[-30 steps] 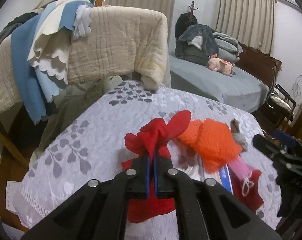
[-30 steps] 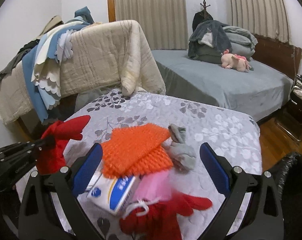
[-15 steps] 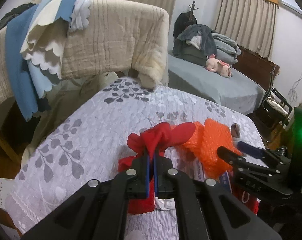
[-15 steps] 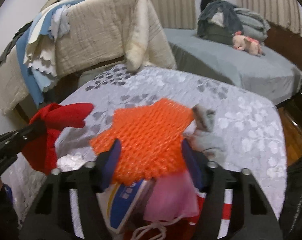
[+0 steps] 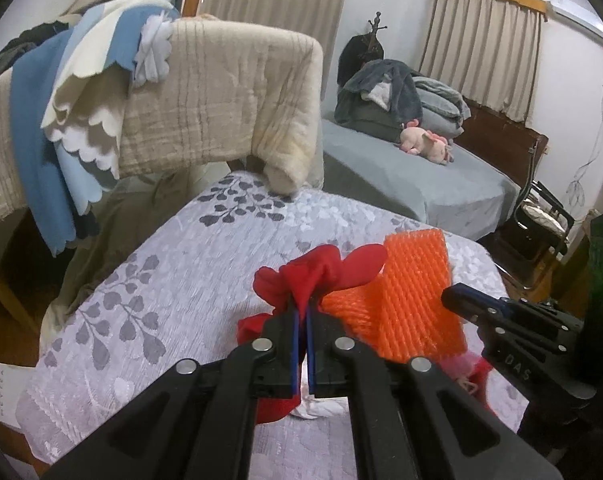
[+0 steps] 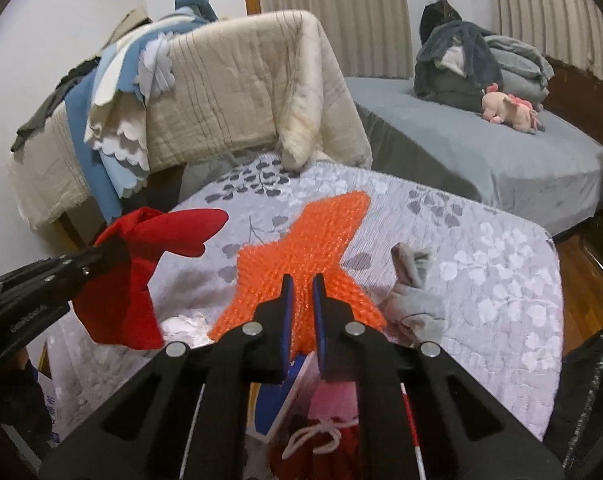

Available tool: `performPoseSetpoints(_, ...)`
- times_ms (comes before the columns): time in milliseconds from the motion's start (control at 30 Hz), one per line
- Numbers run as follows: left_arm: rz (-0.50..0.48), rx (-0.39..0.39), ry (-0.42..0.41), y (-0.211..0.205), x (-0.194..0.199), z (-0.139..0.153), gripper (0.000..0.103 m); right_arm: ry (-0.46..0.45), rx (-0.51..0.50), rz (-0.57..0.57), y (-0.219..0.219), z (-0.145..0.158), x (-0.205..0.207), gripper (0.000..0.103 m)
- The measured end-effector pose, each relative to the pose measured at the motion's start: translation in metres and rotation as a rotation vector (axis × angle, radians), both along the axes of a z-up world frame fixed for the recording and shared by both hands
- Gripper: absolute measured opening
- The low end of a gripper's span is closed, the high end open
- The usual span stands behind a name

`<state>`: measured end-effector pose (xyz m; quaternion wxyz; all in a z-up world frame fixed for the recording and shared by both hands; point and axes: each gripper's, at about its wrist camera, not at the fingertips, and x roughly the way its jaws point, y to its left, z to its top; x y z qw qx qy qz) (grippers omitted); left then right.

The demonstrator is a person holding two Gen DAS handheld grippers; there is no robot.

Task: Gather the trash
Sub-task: 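Lift the orange scrubber with the right gripper while the left holds the red glove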

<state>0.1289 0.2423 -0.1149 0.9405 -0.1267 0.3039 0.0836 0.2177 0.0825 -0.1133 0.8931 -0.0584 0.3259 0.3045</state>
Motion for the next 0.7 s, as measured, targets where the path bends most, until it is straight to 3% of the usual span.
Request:
performPoseSetpoints(300, -0.034, -0.010, -0.046, -0.021, -0.021, 0.029, 0.003, -0.054, 0.042, 0.002, -0.030, 0.034, -0.026, 0.008)
performPoseSetpoints(700, -0.121, -0.020, -0.079, -0.071, -0.038, 0.050, 0.003, -0.094, 0.061, -0.044, -0.077, 0.056, -0.057, 0.006)
